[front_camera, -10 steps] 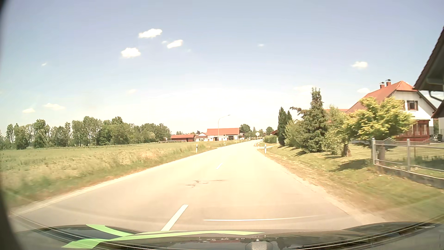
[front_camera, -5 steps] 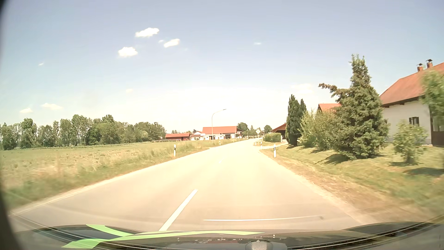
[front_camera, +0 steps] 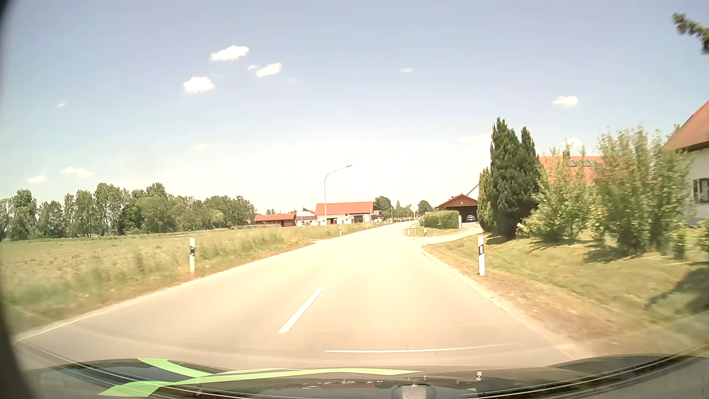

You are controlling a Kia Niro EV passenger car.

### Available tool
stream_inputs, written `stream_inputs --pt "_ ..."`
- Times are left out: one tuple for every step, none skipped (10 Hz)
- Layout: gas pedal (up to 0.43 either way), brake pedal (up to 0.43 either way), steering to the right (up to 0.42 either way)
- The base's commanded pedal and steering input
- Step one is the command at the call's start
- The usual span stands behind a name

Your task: Follow the waypoints while adhering to traffic rules and regulations

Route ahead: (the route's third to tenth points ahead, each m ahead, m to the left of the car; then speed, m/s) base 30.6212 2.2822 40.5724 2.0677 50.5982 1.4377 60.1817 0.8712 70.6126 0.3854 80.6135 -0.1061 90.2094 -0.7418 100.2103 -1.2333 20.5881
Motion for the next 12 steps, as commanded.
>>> stream_inputs --pt "0.197 0.000 0.003" --pt "0.197 0.000 0.003" --pt "0.150 0.000 0.003" --pt "0.118 0.000 0.003" --pt "0.118 0.000 0.003" --pt "0.118 0.000 0.003" --pt "0.130 0.000 0.003" --pt "0.118 0.000 0.002" --pt "0.110 0.000 0.002" --pt "0.098 0.000 0.000" --pt "0.098 0.000 -0.001" --pt "0.098 0.000 -0.001"
